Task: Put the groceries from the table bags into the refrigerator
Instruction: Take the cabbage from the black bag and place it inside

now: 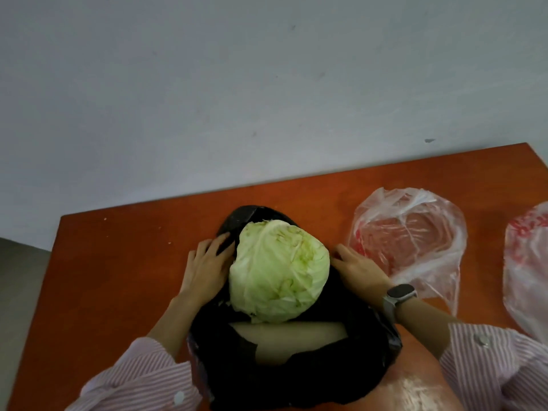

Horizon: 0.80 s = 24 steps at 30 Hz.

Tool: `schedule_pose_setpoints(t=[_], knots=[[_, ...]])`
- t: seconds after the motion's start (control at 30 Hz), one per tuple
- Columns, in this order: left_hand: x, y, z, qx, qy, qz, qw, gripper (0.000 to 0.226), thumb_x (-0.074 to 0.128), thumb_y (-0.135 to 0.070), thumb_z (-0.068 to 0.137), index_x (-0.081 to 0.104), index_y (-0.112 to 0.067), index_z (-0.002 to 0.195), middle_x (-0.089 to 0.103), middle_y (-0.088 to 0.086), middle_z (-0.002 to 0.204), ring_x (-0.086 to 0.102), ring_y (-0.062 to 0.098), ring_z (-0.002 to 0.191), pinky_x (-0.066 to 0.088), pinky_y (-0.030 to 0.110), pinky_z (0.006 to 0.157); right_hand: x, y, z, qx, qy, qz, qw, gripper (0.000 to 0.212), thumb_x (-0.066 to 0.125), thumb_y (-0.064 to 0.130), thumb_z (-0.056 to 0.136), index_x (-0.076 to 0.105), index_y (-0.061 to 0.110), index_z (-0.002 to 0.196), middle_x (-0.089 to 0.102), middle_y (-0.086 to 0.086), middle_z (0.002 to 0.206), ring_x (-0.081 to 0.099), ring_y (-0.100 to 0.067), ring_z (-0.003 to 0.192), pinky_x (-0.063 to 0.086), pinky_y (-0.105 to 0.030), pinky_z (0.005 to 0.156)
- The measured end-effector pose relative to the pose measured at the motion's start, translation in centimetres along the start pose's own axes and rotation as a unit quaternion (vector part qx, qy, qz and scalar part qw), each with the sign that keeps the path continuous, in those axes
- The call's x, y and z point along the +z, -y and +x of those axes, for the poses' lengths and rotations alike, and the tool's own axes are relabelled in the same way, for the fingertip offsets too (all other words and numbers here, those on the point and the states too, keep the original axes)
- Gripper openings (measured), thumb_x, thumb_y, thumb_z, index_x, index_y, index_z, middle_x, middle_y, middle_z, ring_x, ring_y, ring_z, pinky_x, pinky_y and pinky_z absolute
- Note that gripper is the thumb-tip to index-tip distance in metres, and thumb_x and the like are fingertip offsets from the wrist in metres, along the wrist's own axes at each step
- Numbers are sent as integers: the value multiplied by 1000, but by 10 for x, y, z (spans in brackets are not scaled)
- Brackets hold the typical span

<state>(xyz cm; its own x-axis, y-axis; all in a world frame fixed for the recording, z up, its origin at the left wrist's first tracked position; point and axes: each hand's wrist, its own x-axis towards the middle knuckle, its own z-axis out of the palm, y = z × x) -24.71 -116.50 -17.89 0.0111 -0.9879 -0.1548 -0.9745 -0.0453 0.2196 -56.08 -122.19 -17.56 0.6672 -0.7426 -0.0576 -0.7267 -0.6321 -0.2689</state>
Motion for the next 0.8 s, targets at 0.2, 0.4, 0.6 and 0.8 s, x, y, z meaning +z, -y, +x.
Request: schedule_pose_setpoints(t=[0.2, 0.4, 0.6, 0.8], knots=[[-1, -11, -35, -130, 21, -223, 966, 46, 27, -33, 100, 20, -31, 145, 9, -20, 149, 6, 13, 143, 8, 47, 116, -11, 15, -31, 95, 35, 182, 978, 52, 29, 28, 87, 43, 15, 136, 41, -6, 140, 39, -22, 129, 29, -26, 106], [4, -29, -85, -126, 30, -203, 971, 62, 22, -56, 93, 4, -32, 146, -9, -22, 148, -12, 5, 140, -2, 39, 114, -9, 53, -67, 118, 93, 194, 970, 73, 45, 52, 88, 17, 18, 146, 17, 1, 154, 17, -14, 141, 19, -26, 111], [31, -40, -132, -126, 51, -204, 970, 86, 13, -76, 75, -6, -31, 146, -9, -15, 152, -4, 6, 141, 5, 37, 115, 4, 41, -99, 105, 130, 95, 981, 81, 15, 70, 83, 15, 20, 146, 12, 4, 156, 5, -7, 142, 12, -26, 114], [12, -48, -141, -70, -39, -108, 991, 88, 11, -72, 77, 13, -21, 148, 10, -3, 156, -2, 4, 139, -8, 36, 115, -13, 43, -113, 66, 47, 73, 994, 73, 21, 57, 82, 37, 15, 139, 24, -2, 152, 20, -21, 141, 16, -36, 115]])
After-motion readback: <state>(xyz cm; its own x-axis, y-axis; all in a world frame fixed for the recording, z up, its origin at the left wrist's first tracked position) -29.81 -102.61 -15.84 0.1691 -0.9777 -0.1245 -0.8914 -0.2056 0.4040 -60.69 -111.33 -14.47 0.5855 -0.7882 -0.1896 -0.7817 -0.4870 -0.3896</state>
